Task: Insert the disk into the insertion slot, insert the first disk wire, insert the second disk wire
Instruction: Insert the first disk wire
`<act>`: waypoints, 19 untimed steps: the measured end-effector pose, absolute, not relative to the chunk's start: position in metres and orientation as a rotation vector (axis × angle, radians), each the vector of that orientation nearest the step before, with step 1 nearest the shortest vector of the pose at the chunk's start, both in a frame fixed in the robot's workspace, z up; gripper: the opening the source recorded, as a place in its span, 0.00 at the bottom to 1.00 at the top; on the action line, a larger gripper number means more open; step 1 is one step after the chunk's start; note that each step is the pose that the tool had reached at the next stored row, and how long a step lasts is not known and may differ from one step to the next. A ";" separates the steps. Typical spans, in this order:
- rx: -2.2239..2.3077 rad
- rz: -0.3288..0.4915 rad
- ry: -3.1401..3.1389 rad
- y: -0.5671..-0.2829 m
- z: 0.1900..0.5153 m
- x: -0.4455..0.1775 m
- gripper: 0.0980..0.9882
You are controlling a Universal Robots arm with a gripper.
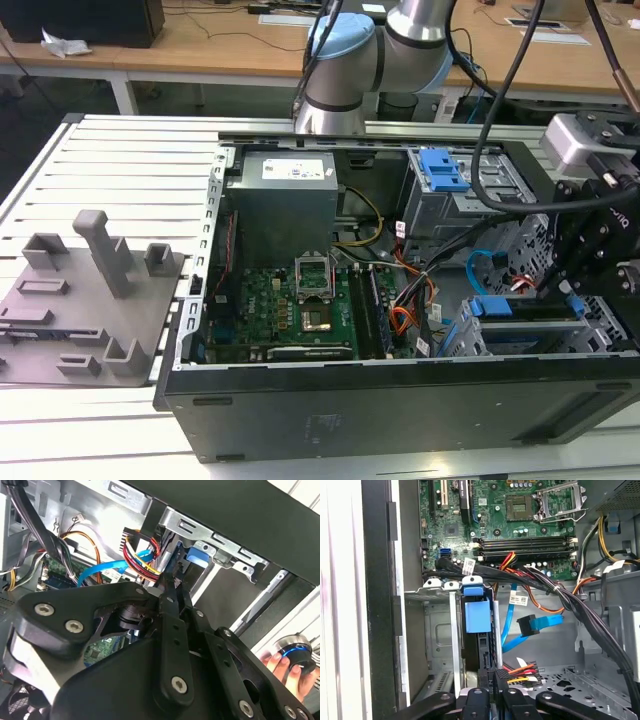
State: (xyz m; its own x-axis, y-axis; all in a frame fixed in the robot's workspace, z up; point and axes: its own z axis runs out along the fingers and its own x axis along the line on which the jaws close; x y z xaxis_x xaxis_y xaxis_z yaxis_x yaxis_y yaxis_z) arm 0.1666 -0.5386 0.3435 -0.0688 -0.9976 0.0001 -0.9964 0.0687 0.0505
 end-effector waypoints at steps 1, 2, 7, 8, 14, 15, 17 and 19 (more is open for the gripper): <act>2.120 -0.057 -2.271 -0.539 0.343 0.167 0.08; 2.120 -0.057 -2.271 -0.540 0.342 0.167 0.08; 2.120 -0.058 -2.269 -0.542 0.338 0.168 0.08; 2.120 -0.058 -2.269 -0.542 0.338 0.168 0.08; 2.120 -0.058 -2.269 -0.542 0.337 0.168 0.09; 2.119 -0.057 -2.269 -0.542 0.337 0.168 0.16; 2.119 -0.057 -2.269 -0.542 0.345 0.168 0.16; 2.120 -0.055 -2.269 -0.540 0.359 0.168 0.15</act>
